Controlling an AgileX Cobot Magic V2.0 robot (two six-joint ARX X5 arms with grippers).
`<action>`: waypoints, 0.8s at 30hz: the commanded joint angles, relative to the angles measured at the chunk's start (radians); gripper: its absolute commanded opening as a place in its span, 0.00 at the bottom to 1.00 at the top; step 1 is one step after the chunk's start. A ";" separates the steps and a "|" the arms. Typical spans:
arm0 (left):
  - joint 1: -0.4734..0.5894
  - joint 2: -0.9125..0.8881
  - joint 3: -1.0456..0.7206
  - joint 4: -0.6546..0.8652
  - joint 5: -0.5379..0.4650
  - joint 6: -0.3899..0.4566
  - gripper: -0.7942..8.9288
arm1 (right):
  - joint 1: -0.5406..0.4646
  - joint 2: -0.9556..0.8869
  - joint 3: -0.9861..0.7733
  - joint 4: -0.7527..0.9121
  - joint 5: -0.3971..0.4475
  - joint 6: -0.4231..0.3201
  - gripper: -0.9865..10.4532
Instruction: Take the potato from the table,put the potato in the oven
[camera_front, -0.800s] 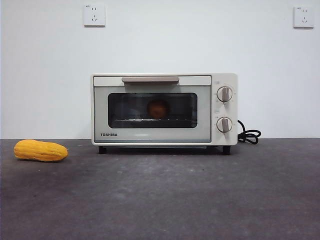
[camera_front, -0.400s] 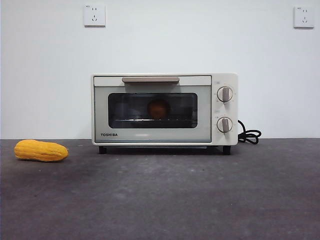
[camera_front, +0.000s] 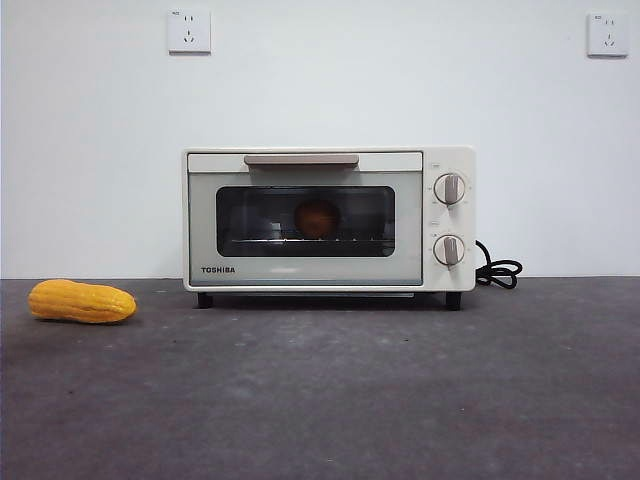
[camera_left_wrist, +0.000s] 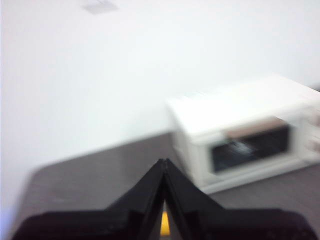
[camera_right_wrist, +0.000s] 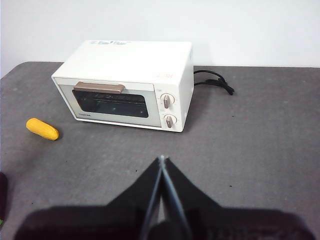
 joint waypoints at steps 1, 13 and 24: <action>0.057 -0.097 -0.199 0.111 -0.017 0.011 0.08 | 0.001 0.000 -0.006 -0.023 0.002 0.004 0.09; 0.064 -0.404 -0.794 0.346 -0.015 -0.071 0.08 | 0.001 0.001 -0.006 -0.023 0.001 0.004 0.09; 0.053 -0.484 -0.975 0.409 -0.018 -0.130 0.08 | 0.001 0.001 -0.006 -0.023 0.001 0.004 0.09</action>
